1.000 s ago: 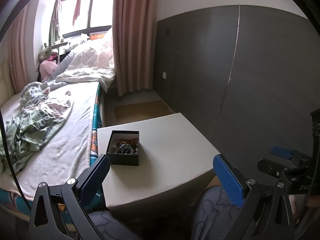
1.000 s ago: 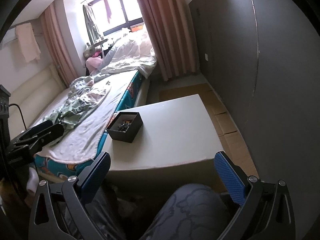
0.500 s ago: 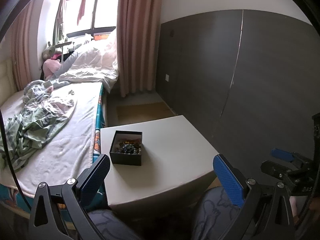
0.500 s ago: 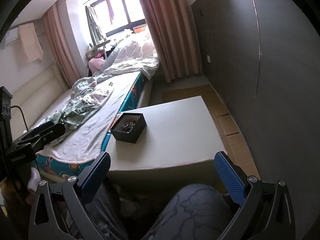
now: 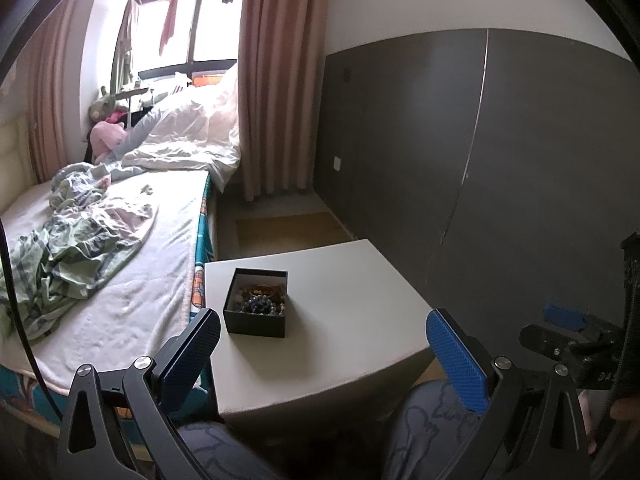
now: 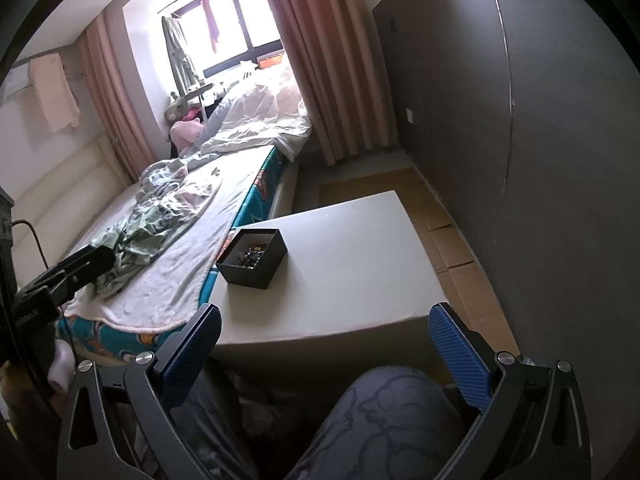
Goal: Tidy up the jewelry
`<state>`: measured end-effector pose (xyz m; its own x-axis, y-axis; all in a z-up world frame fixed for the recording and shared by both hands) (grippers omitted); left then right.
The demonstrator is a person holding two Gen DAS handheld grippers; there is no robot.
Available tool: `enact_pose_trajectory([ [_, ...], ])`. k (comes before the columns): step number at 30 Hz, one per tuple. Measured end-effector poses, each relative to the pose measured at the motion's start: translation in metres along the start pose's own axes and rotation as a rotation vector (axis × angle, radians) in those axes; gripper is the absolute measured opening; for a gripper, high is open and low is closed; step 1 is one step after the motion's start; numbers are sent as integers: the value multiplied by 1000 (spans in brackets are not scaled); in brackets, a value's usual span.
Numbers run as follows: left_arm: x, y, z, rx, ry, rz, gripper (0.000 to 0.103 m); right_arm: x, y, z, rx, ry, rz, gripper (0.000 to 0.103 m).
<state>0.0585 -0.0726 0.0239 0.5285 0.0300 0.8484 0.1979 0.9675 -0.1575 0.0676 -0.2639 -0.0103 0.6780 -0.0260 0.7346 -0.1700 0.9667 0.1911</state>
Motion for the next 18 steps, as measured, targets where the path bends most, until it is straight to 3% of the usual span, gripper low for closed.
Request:
enact_pose_trajectory([
  [18,1,-5,4,8,-16,8,103,4,0,10,3,-32,-11,103],
])
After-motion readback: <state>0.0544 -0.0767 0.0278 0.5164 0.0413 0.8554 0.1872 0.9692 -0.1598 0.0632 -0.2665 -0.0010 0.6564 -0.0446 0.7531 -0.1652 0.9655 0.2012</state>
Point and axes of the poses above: each gripper's, at about its wrist camera, not at the fingertips, and z roughly against the way its jaws point, y to its left, x to its top, the point moved 10 cm from there along -z, roughly the way its jaws point, and after that the axes turned 6 degrees about -x, right-handed, at the moved point
